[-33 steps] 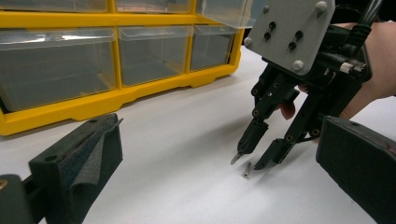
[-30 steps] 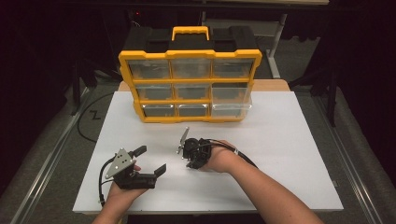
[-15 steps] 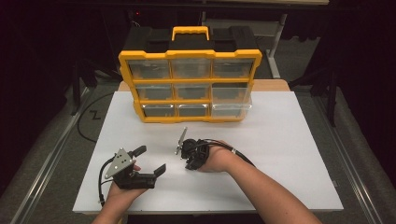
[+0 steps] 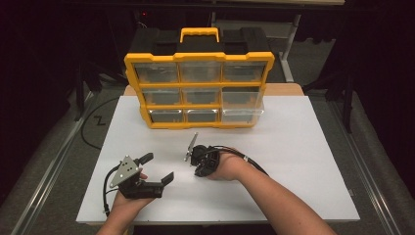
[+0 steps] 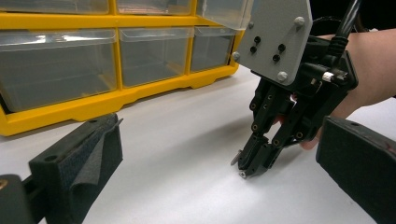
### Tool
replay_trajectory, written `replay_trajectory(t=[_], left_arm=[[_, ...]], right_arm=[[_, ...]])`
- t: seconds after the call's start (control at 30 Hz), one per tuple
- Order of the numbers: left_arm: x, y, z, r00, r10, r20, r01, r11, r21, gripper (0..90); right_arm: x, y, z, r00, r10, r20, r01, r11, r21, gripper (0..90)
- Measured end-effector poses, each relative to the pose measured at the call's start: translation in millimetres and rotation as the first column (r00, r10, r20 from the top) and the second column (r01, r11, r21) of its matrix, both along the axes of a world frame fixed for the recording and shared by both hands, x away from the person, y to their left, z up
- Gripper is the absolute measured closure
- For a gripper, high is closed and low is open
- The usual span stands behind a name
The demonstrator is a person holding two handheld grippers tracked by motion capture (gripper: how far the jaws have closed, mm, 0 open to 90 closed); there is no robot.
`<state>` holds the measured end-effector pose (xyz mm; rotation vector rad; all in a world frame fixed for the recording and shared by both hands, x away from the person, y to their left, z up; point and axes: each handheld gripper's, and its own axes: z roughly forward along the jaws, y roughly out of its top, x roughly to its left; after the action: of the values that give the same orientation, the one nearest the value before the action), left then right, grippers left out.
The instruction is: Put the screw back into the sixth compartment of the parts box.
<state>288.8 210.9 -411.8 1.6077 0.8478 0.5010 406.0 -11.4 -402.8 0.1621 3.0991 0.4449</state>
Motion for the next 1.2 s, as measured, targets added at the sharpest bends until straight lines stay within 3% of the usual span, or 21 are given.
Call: replay_trajectory(t=[0.57, 0.73, 1.2], left_arm=[[0.2, -0.1, -0.1, 1.0, 0.001, 0.0, -0.001, 1.0, -0.001, 1.1], [0.2, 0.1, -0.1, 1.0, 0.0, 0.0, 0.0, 1.0, 0.002, 1.1], [0.1, -0.8, -0.1, 1.0, -0.001, 0.0, 0.001, 1.0, 0.0, 1.1]], right_arm=[[-1.1, -1.1, -0.9, 0.9999, -0.014, -0.006, 0.014, 1.0, 0.017, 89.8], [-1.4, -0.6, 1.3, 1.0, -0.001, -0.003, 0.001, 1.0, 0.003, 89.7], [-4.9, -16.1, 17.7, 0.9991, -0.024, 0.036, 0.023, 1.0, 0.007, 89.7]])
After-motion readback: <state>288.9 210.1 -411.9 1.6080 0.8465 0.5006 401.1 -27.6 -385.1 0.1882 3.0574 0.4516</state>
